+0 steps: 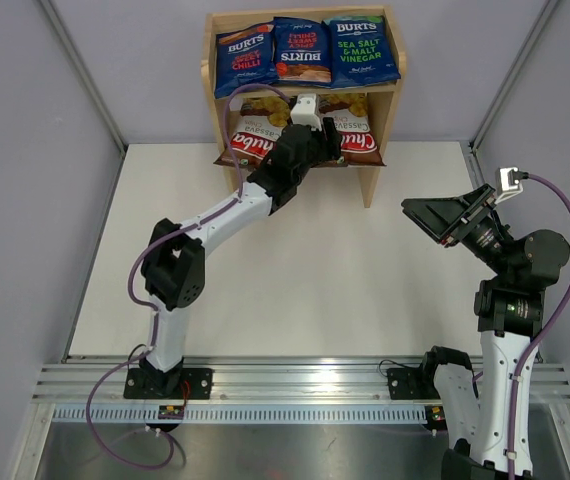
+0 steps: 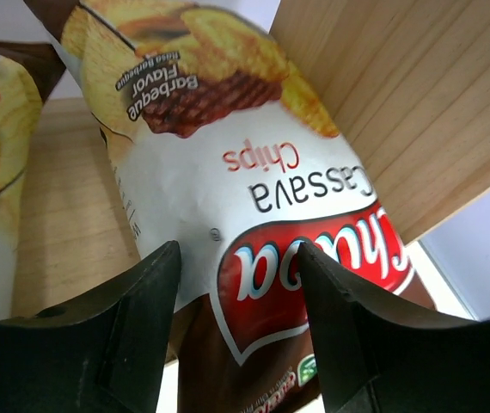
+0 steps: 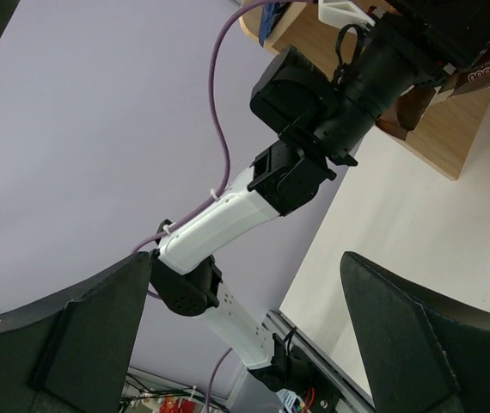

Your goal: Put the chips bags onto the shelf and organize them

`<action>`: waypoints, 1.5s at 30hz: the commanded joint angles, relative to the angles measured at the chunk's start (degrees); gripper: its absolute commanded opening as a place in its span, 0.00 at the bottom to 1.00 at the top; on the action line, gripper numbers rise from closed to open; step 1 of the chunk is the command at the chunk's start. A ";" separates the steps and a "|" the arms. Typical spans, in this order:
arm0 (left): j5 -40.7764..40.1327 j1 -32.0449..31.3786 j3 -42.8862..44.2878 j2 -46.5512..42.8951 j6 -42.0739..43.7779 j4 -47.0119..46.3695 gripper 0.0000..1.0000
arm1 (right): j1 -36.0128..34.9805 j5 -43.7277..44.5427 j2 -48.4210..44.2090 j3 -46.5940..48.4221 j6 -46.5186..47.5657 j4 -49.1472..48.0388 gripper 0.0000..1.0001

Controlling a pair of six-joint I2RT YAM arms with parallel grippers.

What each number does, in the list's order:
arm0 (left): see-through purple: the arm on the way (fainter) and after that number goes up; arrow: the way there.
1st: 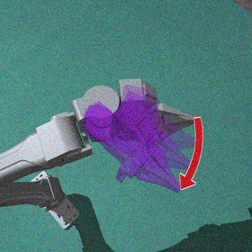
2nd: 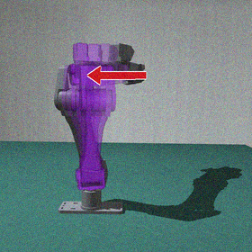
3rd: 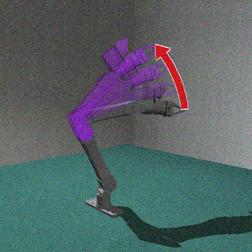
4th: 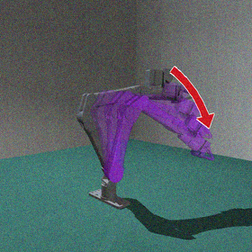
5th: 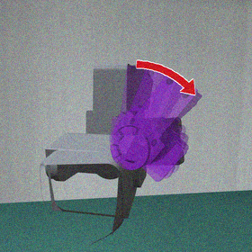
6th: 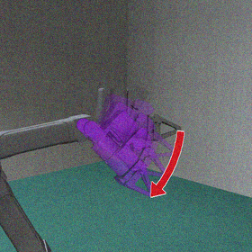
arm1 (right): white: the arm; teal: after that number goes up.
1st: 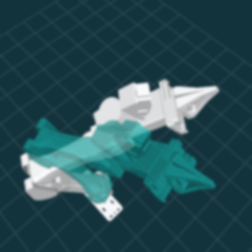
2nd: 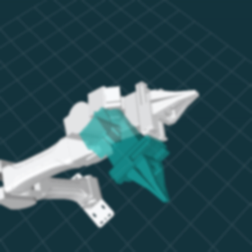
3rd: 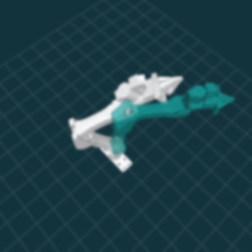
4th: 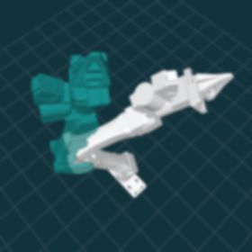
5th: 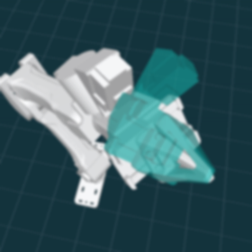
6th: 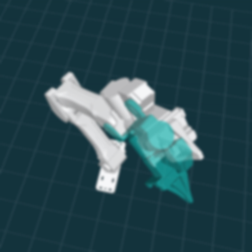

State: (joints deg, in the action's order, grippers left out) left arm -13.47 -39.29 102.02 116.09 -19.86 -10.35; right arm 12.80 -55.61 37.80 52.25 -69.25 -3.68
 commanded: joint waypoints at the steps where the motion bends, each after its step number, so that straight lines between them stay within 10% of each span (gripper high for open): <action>1: 1.26 0.35 3.45 2.38 0.96 -3.28 0.60 | -0.58 -1.51 -0.45 -0.04 -0.62 -2.73 0.99; 19: 12.77 1.49 4.60 0.63 2.45 -4.68 0.62 | -0.67 -1.51 -0.54 -0.22 -0.80 -3.09 0.99; 35: 3.02 1.58 -1.56 -8.78 4.83 -3.89 0.90 | -0.67 -1.34 -0.62 -0.22 -0.62 -3.08 0.99; 45: -1.82 1.58 -3.32 -9.66 6.32 0.76 0.54 | -0.67 -1.43 -0.71 -0.22 -0.53 -2.91 0.99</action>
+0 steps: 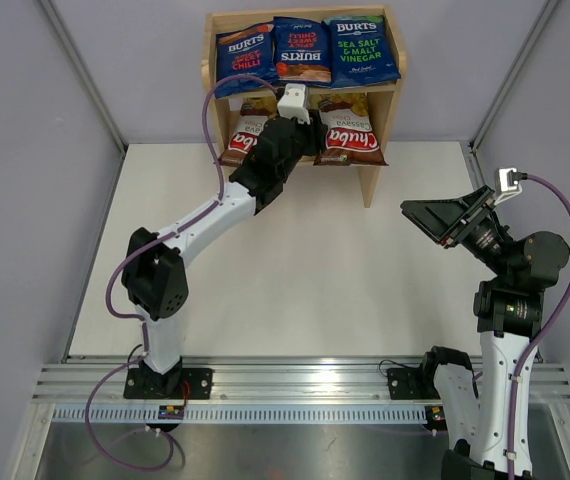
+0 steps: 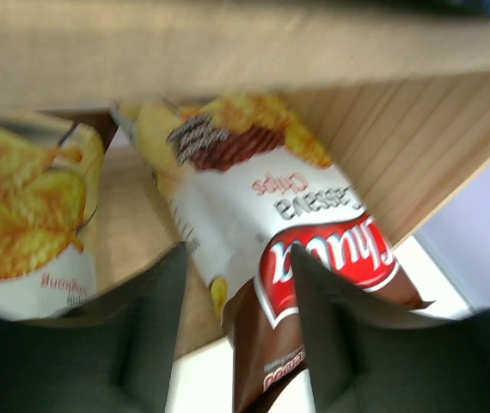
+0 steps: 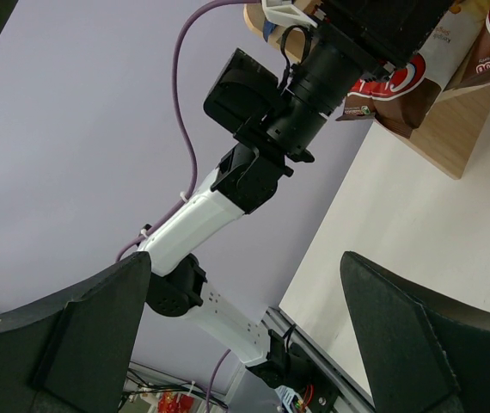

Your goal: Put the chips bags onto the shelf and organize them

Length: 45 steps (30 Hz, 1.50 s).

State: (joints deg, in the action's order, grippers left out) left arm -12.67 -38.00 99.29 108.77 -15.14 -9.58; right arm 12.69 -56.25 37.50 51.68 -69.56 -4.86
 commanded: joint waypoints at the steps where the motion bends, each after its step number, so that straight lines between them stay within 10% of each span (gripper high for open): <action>1: -3.32 0.29 -0.58 -2.16 1.77 0.87 0.45 | -0.56 -0.71 -0.41 0.35 -0.40 -1.73 0.99; 11: -6.49 1.96 3.89 1.53 1.16 8.35 0.18 | -0.56 -0.71 -0.32 0.44 -0.49 -1.90 0.99; 31: -11.42 1.79 -0.22 0.32 1.26 7.84 0.15 | -0.56 -0.62 -0.41 0.09 -0.23 -1.99 0.99; 45: -6.58 0.21 -11.83 -14.45 0.20 2.11 0.68 | -0.56 3.07 -0.49 1.23 6.63 3.72 0.99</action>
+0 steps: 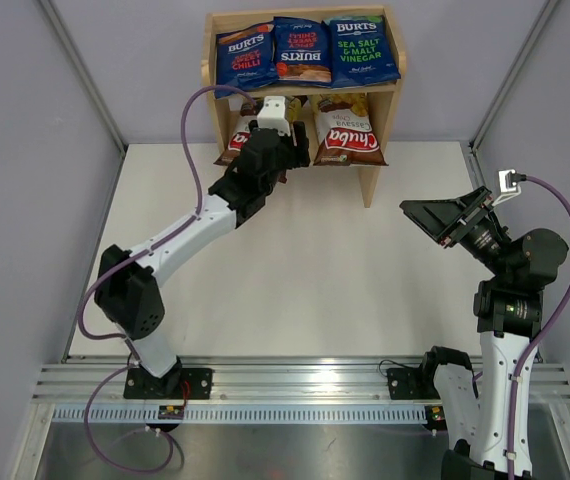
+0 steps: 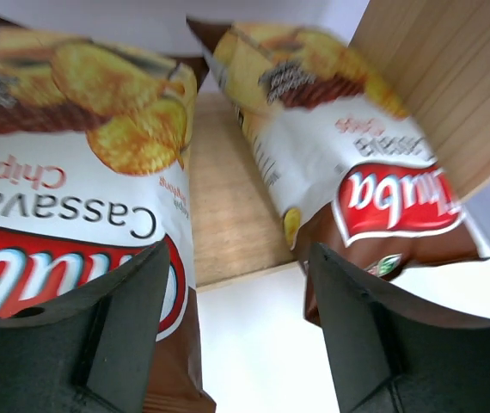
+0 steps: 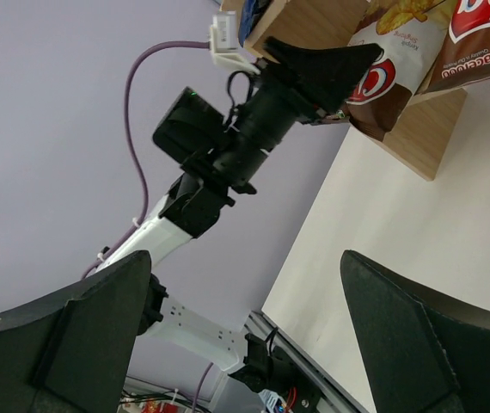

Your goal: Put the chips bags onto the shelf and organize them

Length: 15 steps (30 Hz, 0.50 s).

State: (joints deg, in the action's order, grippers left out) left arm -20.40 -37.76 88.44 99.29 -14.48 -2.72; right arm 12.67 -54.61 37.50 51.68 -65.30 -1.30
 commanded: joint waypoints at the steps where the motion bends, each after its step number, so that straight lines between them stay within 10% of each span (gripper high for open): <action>1: 1.16 -0.12 -1.78 -5.59 -0.72 -4.66 0.70 | -0.54 1.44 -0.58 1.23 2.63 0.42 1.00; 10: -1.13 -2.23 -10.21 -17.87 -3.00 4.37 0.99 | -0.54 6.00 -1.20 5.96 18.31 15.32 0.99; 15: -4.47 -2.23 -18.47 -28.78 -6.43 12.71 0.99 | -0.89 17.67 -1.02 13.43 34.43 29.05 1.00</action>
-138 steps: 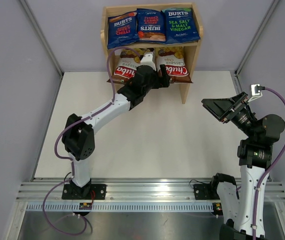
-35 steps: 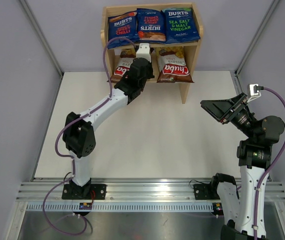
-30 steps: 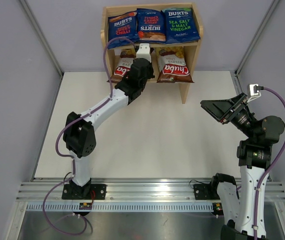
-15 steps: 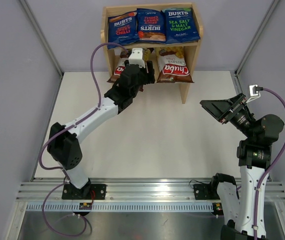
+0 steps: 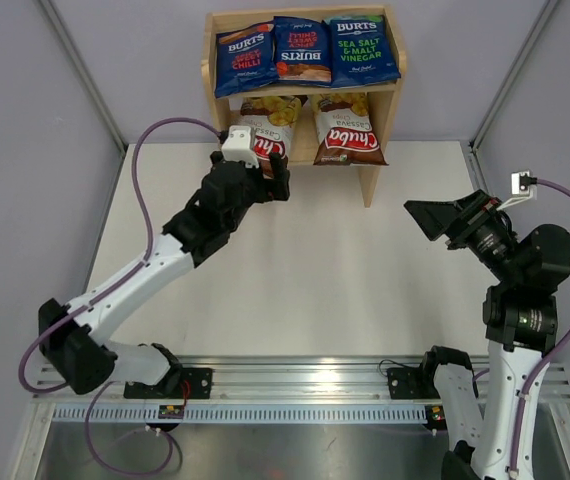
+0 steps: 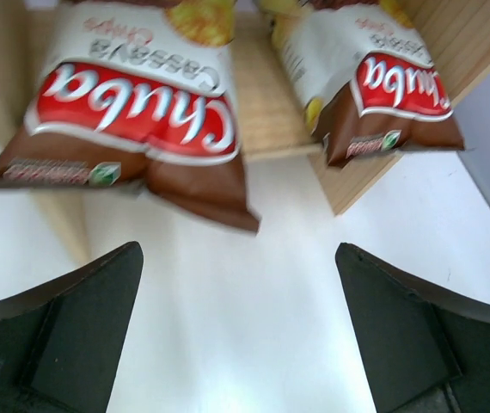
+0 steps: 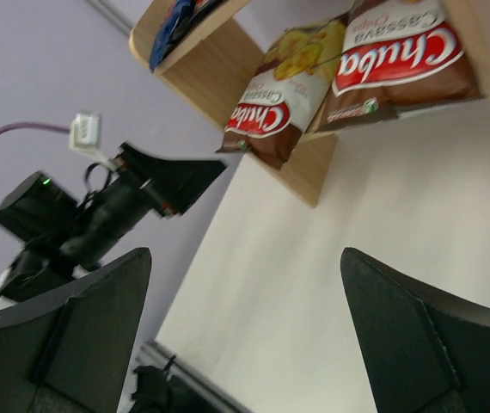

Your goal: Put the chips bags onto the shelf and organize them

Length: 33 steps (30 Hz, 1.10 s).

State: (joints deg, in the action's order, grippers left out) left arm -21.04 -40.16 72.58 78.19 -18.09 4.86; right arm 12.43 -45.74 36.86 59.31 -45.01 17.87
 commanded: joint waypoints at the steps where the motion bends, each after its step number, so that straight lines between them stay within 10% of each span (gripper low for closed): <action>1: -4.18 0.17 -2.96 -9.27 -3.09 6.90 0.99 | -0.82 10.91 -0.21 6.43 15.73 11.47 1.00; 7: -14.28 1.22 -3.40 -18.42 -4.15 23.86 0.99 | -1.35 18.39 -0.03 6.44 22.68 13.95 1.00; 14: -2.17 19.93 -4.72 -24.40 -5.82 37.92 0.99 | -2.40 27.08 0.31 6.43 29.62 15.44 0.99; 22: -3.33 23.20 -16.23 -39.15 2.43 35.13 0.99 | -13.81 47.47 7.61 9.60 36.31 19.84 0.99; 33: 2.23 26.01 -28.44 -54.63 6.31 29.42 0.99 | -16.64 36.42 -1.08 -0.25 28.06 16.84 0.99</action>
State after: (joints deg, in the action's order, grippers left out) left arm -21.82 -16.01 46.41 26.92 -14.50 39.11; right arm -3.77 -7.33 36.69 59.83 -14.15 36.32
